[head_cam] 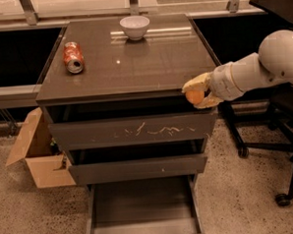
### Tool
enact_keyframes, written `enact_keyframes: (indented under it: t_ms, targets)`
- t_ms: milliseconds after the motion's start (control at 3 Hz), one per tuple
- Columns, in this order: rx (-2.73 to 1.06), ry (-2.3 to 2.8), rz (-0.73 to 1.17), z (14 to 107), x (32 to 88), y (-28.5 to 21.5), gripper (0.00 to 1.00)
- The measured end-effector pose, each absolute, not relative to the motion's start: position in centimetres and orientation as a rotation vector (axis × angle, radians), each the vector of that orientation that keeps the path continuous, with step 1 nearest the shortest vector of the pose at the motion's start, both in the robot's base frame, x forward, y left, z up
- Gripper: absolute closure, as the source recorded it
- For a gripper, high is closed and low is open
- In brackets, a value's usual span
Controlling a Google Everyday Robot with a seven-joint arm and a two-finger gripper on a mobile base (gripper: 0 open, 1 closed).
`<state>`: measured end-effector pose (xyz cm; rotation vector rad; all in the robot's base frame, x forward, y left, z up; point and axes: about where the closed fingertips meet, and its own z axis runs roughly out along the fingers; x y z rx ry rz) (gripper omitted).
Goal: Pick orange from bottom drawer and place on counter
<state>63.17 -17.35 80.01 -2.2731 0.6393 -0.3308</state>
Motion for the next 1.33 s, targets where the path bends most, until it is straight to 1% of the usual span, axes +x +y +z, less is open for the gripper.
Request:
enact_keyframes:
  t_ms: [333, 1000, 1333]
  targets:
    - [-2.273, 0.639, -0.331, 80.0, 63.2, -17.3, 1.0]
    - [-2.232, 0.564, -0.443, 86.3, 64.4, -16.9, 1.0]
    - [-2.067, 0.676, -0.455, 89.6, 67.3, -17.2, 1.0]
